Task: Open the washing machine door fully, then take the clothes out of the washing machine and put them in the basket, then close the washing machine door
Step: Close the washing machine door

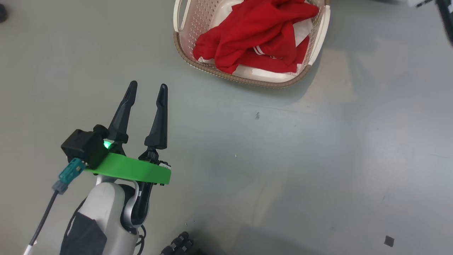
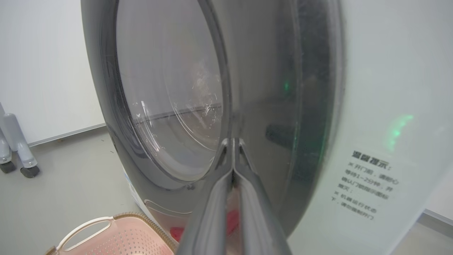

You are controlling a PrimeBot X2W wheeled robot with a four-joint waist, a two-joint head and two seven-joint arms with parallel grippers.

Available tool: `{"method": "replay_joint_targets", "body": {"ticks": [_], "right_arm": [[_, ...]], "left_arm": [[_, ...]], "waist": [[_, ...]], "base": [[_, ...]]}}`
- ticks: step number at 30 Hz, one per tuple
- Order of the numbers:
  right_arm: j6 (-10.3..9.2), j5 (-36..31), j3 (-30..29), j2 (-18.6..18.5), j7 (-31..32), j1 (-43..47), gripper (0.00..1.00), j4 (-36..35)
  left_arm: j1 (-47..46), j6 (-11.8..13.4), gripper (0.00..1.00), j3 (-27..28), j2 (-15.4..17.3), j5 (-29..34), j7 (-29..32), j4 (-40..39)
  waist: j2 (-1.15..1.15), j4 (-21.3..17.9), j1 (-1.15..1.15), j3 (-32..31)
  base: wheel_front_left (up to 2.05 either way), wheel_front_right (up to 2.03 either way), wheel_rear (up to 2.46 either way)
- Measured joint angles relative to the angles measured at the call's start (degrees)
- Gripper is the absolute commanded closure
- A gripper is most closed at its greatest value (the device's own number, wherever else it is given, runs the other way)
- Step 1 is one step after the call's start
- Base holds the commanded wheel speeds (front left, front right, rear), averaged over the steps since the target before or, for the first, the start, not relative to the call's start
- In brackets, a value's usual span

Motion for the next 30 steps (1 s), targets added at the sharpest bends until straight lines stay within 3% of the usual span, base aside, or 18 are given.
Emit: {"method": "replay_joint_targets", "body": {"ticks": [8,17,20,30], "right_arm": [[0.02,0.88,2.94,3.22,-3.41,9.31,1.0,1.81],[0.0,3.99,1.77,5.19,-4.49,18.54,1.0,2.08],[-0.58,6.97,-0.18,7.39,-4.94,22.2,1.0,2.04],[-3.03,8.1,-3.07,11.41,-4.97,32.82,1.0,-1.05]], "left_arm": [[-0.09,0.0,0.0,2.19,-0.01,1.09,-0.01,2.75],[0.86,-0.01,0.0,3.92,0.0,3.9,-0.01,5.56],[2.17,-0.01,0.0,4.61,0.0,3.89,-0.01,6.77],[6.32,-0.02,0.0,7.76,0.11,3.9,-0.01,7.84]], "waist": [[0.0,-2.12,0.0,-5.09],[0.0,-5.69,0.0,-11.7],[0.0,-6.99,0.0,-14.01],[0.0,-11.46,0.0,-21.9]], "base": [[0.0,0.0,0.0],[0.0,0.0,0.0],[0.0,0.0,0.0],[0.0,0.0,0.0]]}}
